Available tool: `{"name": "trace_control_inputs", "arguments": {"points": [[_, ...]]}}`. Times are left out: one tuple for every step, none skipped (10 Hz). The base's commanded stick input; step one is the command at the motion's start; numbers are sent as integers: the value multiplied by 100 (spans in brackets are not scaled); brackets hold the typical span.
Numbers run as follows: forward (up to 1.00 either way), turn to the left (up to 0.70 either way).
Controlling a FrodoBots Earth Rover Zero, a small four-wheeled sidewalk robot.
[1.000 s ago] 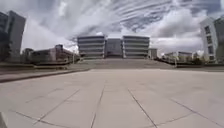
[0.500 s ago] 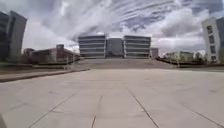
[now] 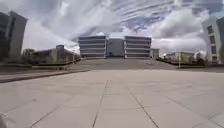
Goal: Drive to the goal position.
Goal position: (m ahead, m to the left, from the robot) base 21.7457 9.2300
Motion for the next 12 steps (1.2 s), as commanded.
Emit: {"name": "trace_control_inputs", "arguments": {"points": [[100,0],[100,0],[100,0],[100,0],[100,0],[100,0],[100,0],[100,0],[100,0],[100,0],[100,0],[100,0]]}}
